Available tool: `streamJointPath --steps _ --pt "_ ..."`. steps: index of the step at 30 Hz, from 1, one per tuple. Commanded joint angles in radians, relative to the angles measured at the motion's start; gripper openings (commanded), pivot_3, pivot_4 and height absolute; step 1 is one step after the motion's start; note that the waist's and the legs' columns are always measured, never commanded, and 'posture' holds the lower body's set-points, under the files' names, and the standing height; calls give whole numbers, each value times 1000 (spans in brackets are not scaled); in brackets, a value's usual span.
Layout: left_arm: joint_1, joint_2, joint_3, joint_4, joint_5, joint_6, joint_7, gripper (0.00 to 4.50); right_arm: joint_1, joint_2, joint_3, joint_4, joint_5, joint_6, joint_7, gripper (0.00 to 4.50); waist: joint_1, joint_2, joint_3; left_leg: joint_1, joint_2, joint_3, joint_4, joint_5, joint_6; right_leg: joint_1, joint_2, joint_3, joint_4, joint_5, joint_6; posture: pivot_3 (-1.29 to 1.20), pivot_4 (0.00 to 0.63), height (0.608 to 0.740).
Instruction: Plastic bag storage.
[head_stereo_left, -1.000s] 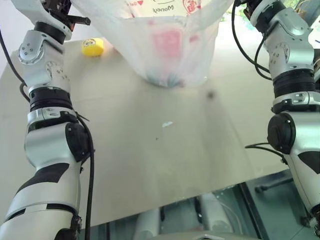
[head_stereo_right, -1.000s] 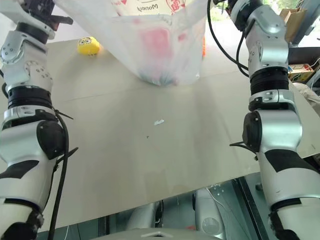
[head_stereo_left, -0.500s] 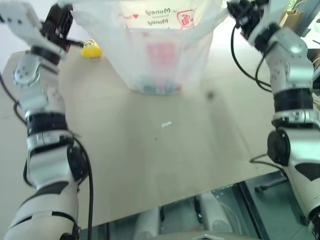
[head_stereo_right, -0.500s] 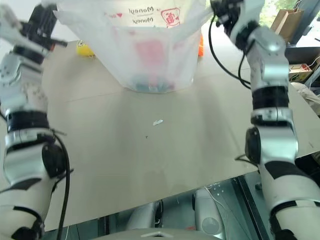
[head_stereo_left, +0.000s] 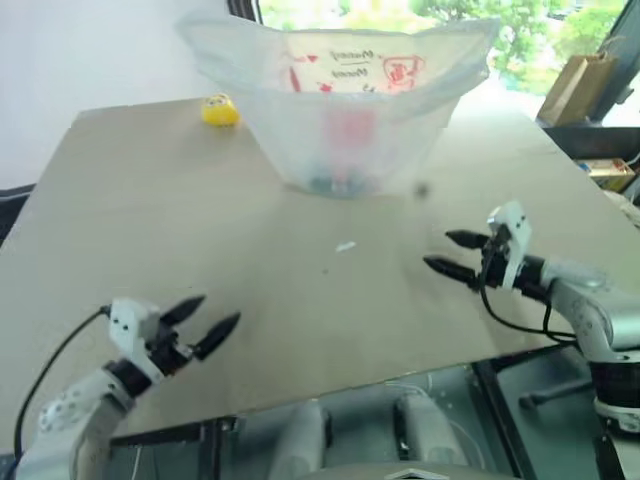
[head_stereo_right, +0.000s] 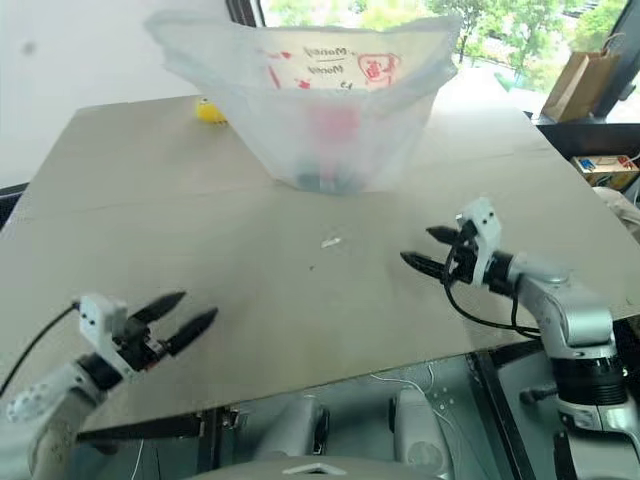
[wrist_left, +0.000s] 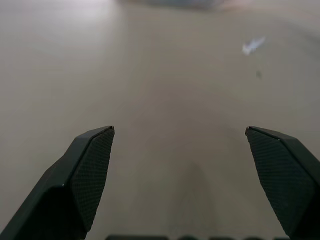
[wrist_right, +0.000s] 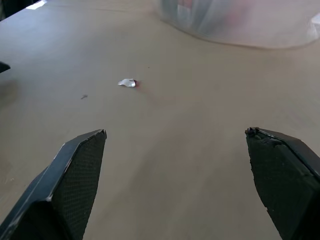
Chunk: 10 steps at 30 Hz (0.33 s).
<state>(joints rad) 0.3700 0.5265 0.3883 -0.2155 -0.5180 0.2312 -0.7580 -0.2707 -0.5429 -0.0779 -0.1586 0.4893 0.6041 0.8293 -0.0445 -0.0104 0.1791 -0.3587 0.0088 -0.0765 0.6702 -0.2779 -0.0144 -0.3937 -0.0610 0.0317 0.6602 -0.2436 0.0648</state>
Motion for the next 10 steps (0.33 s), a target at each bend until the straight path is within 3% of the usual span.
streamJointPath --steps 1,10 --pt "55 -95 -75 -90 122 -94 113 4469 84 45 -42 49 -16 -180 18 4500 9 -5 -6 0 -1 0 0 0 0 1 0 1 0 0 0 0 150 740" --pt "87 -169 -113 -160 183 -179 178 4469 188 78 -60 192 -55 -487 98 4500 9 -3 -7 -2 -1 2 -2 -1 2 -2 2 7 0 5 -1 0 150 740"
